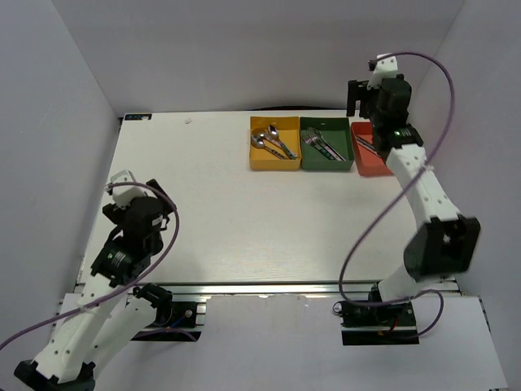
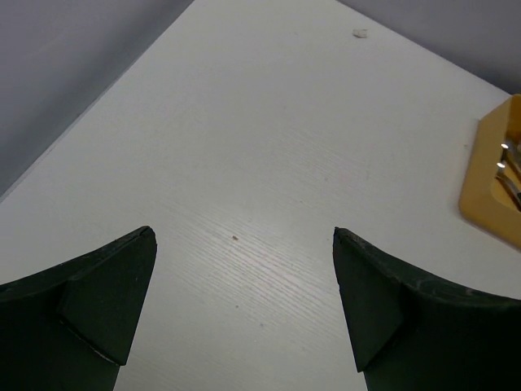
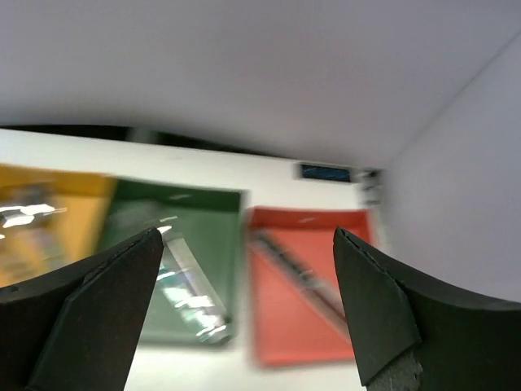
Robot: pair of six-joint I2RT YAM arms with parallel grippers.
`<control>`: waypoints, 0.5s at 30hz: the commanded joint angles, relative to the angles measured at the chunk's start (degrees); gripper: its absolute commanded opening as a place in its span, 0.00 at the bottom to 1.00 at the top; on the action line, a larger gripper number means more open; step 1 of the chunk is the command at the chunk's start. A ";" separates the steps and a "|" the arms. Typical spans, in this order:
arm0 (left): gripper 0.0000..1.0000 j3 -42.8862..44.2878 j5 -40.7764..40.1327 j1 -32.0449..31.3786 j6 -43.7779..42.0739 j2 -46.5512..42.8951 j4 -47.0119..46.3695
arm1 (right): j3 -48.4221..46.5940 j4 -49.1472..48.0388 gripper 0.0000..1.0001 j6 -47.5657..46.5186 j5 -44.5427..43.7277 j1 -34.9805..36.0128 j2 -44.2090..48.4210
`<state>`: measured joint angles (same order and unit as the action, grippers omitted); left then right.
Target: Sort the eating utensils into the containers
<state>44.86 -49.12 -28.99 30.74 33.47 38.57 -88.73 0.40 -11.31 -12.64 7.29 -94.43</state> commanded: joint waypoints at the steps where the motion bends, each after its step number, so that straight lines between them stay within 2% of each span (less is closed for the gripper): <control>1: 0.98 2.86 -1.77 2.97 0.63 5.27 0.54 | 7.49 12.31 0.89 17.26 2.07 0.62 12.11; 2: 0.98 3.82 -1.24 3.06 0.29 6.33 0.37 | 14.56 12.77 0.89 19.46 6.71 0.71 15.21; 6: 0.98 7.06 -0.80 3.15 -1.21 12.73 -1.30 | 32.54 10.32 0.89 22.91 10.09 0.80 34.51; 10: 0.98 9.19 -0.98 3.68 -1.03 15.30 -3.05 | 41.08 12.86 0.89 23.96 11.23 0.80 47.48; 15: 0.98 4.37 0.43 5.88 -1.82 10.39 -5.34 | 47.40 17.35 0.89 24.15 16.59 0.88 57.76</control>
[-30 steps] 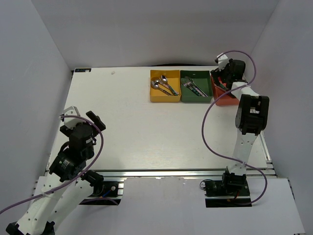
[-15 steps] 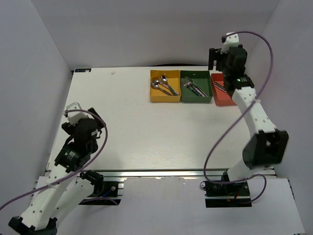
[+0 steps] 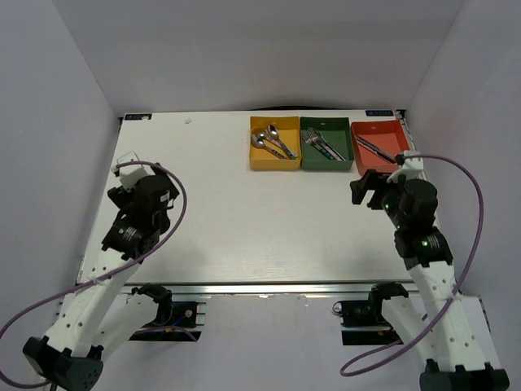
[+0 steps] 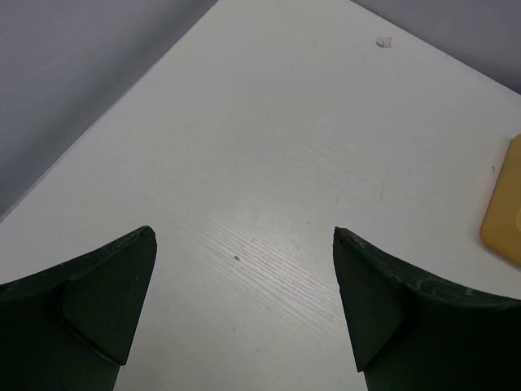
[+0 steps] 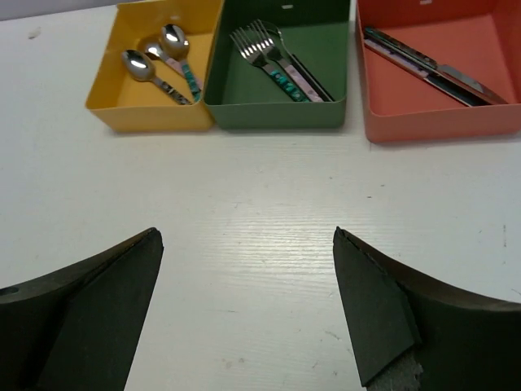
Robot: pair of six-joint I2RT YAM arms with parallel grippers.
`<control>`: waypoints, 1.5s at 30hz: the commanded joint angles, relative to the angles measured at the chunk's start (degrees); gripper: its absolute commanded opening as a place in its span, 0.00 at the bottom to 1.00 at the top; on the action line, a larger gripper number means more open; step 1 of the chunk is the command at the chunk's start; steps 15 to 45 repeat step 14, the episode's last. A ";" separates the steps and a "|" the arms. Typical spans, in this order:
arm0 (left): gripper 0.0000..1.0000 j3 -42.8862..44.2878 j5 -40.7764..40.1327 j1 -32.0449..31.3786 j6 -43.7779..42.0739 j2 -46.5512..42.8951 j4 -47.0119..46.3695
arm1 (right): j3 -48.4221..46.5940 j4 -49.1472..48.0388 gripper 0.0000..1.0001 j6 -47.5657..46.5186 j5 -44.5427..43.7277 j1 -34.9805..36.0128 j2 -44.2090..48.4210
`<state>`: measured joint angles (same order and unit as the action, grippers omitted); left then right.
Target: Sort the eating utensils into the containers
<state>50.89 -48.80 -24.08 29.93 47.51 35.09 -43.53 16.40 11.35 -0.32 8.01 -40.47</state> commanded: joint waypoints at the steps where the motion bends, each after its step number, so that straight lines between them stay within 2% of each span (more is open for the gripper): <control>1: 0.98 -3.07 -0.16 1.22 -1.45 -4.61 -1.35 | 3.26 1.35 0.89 0.96 4.45 0.08 4.69; 5: 0.98 -4.22 -1.92 1.22 -1.54 -8.57 -0.55 | 6.52 3.02 0.89 -0.80 4.36 0.16 6.45; 10: 0.98 -4.58 -2.27 1.22 -1.90 -8.92 -1.34 | 9.16 2.85 0.90 -1.16 4.80 0.16 7.51; 45: 0.98 -4.40 -1.39 1.22 -2.07 -8.04 -1.43 | 9.08 2.84 0.89 -0.90 3.74 0.16 6.72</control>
